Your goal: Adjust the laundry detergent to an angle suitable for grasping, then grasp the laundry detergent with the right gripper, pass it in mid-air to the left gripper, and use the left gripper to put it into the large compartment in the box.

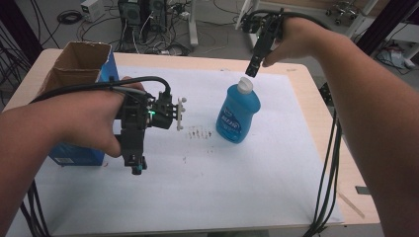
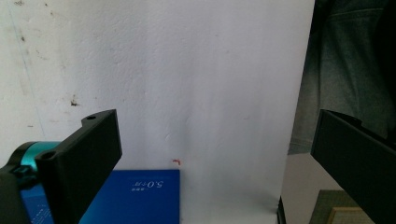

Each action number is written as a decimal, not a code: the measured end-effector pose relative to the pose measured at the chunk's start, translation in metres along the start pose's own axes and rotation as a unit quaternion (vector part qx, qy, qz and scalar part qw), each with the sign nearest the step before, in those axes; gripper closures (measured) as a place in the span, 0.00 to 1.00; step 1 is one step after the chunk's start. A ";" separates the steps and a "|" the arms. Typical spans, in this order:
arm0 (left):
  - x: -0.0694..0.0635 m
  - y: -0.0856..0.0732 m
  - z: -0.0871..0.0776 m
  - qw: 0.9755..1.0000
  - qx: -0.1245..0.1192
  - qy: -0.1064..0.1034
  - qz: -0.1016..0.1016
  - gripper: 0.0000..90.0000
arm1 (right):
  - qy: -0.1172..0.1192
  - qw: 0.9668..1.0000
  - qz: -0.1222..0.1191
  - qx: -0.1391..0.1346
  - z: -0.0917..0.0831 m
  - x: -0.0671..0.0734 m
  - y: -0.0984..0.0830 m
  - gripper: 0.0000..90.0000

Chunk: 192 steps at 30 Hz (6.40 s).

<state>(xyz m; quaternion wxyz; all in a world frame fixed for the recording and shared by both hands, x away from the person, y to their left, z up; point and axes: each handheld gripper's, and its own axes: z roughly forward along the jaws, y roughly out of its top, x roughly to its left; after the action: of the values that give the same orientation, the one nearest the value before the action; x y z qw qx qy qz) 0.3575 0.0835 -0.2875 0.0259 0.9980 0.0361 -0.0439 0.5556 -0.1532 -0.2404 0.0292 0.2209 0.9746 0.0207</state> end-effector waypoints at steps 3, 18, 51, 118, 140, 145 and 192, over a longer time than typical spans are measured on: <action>0.002 0.001 -0.001 1.000 0.003 0.002 -0.003 0.02 | -0.002 1.000 -0.002 0.002 0.000 -0.002 -0.003 0.01; -0.005 0.004 -0.007 1.000 0.011 0.016 -0.021 0.02 | 0.000 1.000 0.004 -0.014 0.000 -0.010 -0.010 0.01; -0.008 0.007 -0.009 0.999 0.018 0.032 -0.017 0.02 | -0.011 0.997 0.044 -0.057 -0.003 0.006 -0.084 0.01; -0.017 -0.018 -0.017 0.999 0.011 0.045 -0.019 0.02 | 0.077 0.909 0.180 -0.369 0.142 0.088 -0.131 0.01; -0.016 -0.025 -0.015 0.999 0.017 0.043 -0.026 0.02 | 0.059 0.861 0.203 -0.462 0.167 0.098 -0.121 0.01; -0.017 -0.024 -0.014 0.999 0.021 0.044 -0.024 0.02 | 0.054 0.851 0.207 -0.480 0.171 0.100 -0.120 0.02; -0.011 -0.026 -0.009 0.998 0.027 0.043 -0.031 0.02 | 0.022 0.840 0.172 -0.514 0.177 0.106 -0.121 0.39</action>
<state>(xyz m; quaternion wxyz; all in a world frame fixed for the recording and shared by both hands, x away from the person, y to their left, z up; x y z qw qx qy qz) 0.3450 0.1096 -0.2786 -0.0042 0.9977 0.0671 -0.0027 0.4199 -0.2120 -0.4285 0.1130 0.3376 0.7712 0.5278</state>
